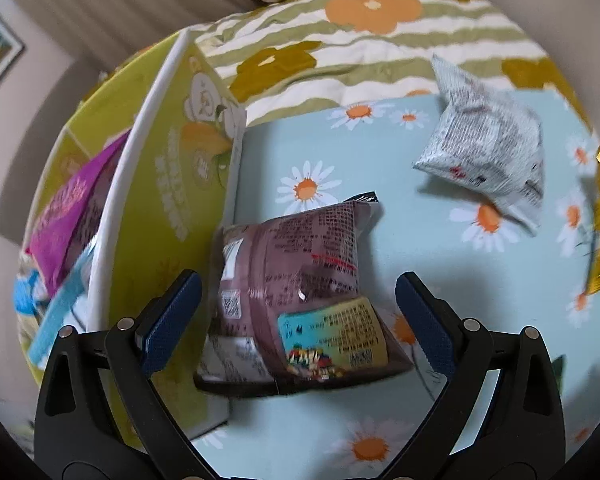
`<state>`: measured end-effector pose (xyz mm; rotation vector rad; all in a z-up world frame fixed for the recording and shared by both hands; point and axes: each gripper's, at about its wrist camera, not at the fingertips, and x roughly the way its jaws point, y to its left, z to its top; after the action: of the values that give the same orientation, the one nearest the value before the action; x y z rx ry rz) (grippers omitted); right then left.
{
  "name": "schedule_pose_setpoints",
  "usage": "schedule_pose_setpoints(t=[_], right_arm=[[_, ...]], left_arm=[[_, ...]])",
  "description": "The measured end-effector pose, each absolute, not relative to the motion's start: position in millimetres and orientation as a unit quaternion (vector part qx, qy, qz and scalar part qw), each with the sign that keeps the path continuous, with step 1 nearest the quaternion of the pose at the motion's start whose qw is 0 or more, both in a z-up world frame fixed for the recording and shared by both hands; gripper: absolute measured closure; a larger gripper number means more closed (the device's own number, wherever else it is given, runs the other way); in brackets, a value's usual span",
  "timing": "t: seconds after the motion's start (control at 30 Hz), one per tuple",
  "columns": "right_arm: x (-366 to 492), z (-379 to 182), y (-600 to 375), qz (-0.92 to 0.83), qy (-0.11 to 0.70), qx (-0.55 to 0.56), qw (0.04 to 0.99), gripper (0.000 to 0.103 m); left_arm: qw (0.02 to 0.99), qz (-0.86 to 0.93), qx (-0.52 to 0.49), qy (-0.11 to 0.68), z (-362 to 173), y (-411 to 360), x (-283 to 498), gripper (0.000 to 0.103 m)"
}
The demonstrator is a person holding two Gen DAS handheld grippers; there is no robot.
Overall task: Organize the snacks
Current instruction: 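Grasp the brown snack bag with the left tool while the right tool grasps the green cracker pack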
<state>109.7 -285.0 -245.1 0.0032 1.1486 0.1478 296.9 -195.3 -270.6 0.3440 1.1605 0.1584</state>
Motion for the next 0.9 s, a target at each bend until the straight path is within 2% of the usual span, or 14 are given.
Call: schedule_pose_setpoints(t=[0.1, 0.33, 0.57, 0.67, 0.9], right_arm=[[114, -251, -286, 0.071, 0.546, 0.008, 0.834, 0.005], [119, -255, -288, 0.067, 0.549, 0.008, 0.833, 0.006], [121, -264, -290, 0.067, 0.555, 0.007, 0.829, 0.020], [119, -268, -288, 0.066, 0.557, 0.000, 0.828, 0.024], [111, -274, -283, 0.066, 0.558, -0.018, 0.827, 0.028]], left_arm=[[0.812, 0.068, 0.177, 0.552, -279, -201, 301, 0.006], [0.795, 0.053, 0.136, 0.589, -294, -194, 305, 0.006], [0.798, 0.034, 0.112, 0.591, -299, -185, 308, 0.009], [0.800, 0.022, 0.110, 0.590, -299, -184, 306, 0.020], [0.806, 0.006, 0.094, 0.584, -295, -175, 303, 0.031]])
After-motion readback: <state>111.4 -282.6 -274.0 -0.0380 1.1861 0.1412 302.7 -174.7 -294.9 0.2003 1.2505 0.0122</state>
